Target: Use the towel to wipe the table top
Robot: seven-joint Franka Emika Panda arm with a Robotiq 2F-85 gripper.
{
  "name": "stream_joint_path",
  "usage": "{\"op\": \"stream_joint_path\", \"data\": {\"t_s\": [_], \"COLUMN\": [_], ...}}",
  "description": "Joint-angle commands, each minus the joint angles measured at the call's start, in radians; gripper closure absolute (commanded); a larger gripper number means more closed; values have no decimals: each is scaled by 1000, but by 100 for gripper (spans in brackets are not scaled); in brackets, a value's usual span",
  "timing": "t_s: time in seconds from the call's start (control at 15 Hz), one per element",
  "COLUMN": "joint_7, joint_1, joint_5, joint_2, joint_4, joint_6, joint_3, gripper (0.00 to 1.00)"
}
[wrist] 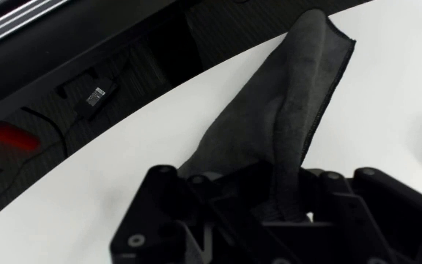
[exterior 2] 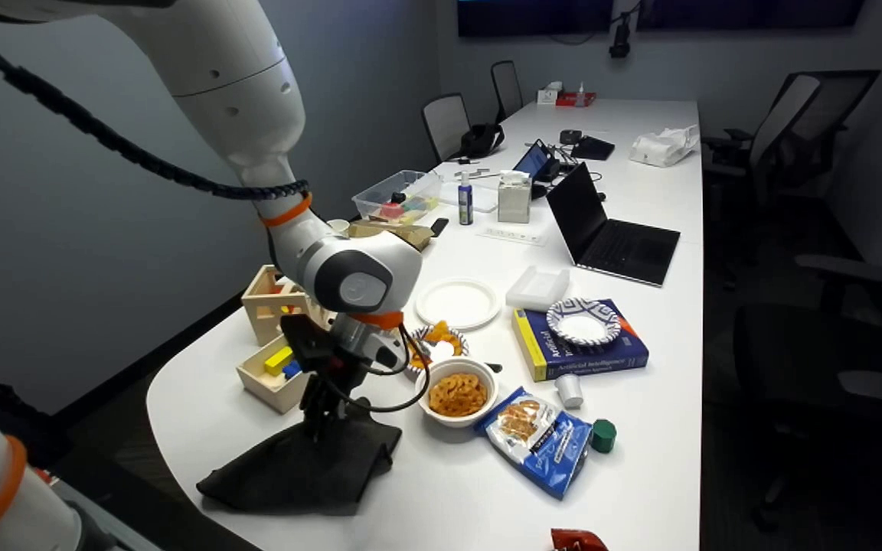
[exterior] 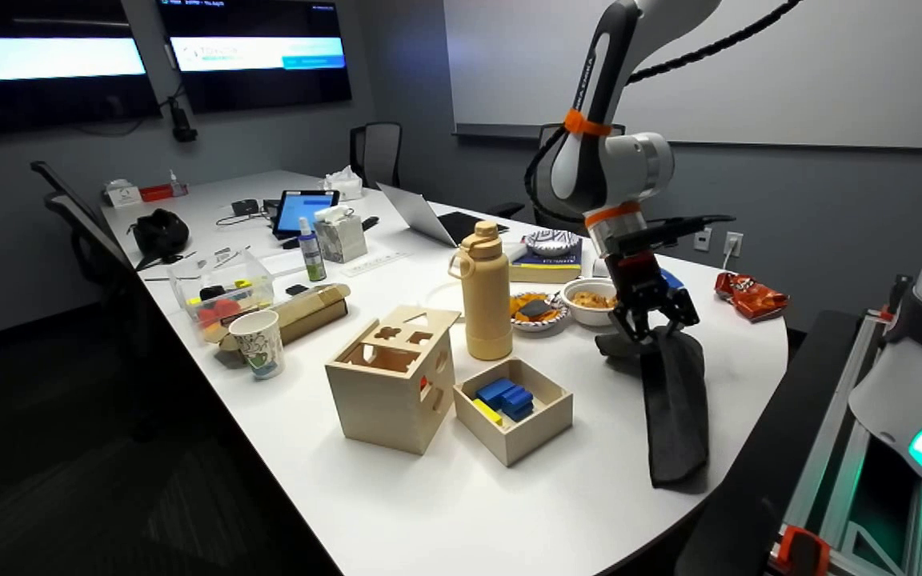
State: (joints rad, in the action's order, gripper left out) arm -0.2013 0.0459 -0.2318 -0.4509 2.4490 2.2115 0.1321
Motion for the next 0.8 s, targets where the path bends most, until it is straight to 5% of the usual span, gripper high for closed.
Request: {"op": "stream_joint_path", "data": {"t_s": [0.0, 0.4, 0.73], "joint_7": [-70, -188, -288], "joint_1": [17, 80, 186], "joint_5": [49, 184, 317], "joint_2": [187, 450, 589], "joint_4": [131, 249, 244], "joint_6": [54, 127, 128], "joint_3": [67, 179, 183], "gripper": [100, 100, 100]}}
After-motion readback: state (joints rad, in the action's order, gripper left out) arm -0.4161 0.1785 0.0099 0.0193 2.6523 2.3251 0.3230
